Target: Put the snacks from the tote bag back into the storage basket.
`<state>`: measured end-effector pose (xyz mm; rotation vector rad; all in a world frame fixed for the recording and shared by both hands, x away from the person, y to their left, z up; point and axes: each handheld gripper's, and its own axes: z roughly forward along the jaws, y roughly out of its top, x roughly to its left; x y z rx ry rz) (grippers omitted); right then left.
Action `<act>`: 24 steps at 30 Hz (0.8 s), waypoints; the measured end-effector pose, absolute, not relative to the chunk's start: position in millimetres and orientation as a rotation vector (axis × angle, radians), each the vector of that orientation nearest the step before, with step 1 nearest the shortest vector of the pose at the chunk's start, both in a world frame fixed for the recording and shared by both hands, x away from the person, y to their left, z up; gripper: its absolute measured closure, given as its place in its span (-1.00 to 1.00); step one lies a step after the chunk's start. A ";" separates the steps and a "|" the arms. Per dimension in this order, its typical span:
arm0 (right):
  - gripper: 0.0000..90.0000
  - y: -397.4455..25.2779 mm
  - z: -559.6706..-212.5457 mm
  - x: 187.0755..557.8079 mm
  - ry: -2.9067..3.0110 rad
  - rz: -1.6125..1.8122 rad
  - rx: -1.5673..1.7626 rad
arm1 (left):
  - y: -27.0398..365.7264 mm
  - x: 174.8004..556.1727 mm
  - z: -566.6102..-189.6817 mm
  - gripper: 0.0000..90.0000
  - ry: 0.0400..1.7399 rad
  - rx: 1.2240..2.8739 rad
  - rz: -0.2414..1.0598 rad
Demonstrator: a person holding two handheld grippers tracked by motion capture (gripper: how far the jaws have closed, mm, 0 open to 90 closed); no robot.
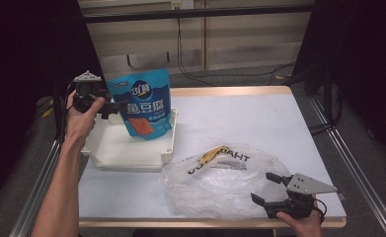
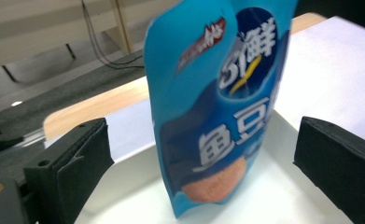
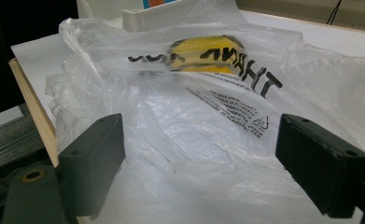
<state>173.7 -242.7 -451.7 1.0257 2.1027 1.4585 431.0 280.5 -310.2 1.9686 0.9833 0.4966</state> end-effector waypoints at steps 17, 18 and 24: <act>-0.66 -241.9 -451.8 174.8 2.097 1.458 1.039 | 297.1 380.0 -323.6 -0.91 0.917 1.904 0.500; -0.66 -242.1 -451.9 174.9 2.099 1.455 1.037 | 298.4 377.9 -323.7 -0.91 0.923 1.894 0.492; -0.66 -242.8 -451.5 174.6 2.093 1.454 1.042 | 297.9 353.9 -328.5 -0.90 0.897 1.926 0.550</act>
